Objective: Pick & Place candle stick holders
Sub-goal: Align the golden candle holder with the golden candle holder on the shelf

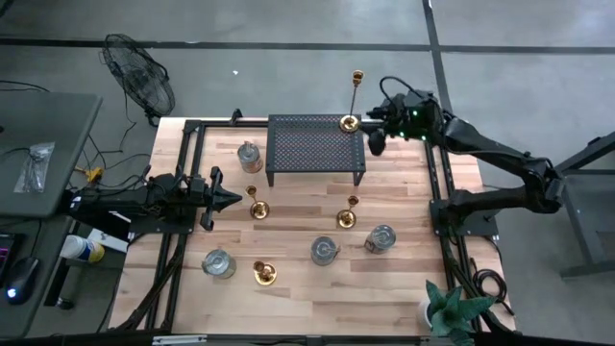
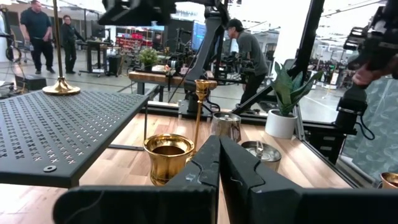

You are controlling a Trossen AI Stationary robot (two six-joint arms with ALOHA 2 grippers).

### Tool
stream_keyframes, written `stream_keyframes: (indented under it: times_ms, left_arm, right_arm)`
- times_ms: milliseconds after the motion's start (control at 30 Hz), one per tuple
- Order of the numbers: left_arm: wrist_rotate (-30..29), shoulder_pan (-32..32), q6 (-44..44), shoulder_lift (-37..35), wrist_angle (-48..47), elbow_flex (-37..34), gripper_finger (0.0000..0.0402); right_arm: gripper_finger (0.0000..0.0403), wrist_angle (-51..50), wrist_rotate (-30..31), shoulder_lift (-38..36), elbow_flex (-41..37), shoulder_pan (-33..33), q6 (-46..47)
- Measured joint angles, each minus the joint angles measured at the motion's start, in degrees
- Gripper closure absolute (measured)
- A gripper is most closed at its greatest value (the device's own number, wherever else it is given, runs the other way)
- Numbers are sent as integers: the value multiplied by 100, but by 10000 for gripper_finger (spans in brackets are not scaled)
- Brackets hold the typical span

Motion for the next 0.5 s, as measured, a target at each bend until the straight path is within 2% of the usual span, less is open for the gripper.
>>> stream_keyframes:
  times_ms: [167, 500]
  left_arm:
    - [-2, 2, 0, 0, 2, 0, 401]
    - [0, 0, 0, 0, 1, 0, 401]
  right_arm:
    - [164, -371, -46, -410, -368, 504, 5]
    - [164, -378, -39, -1138, -1305, 1643, 550]
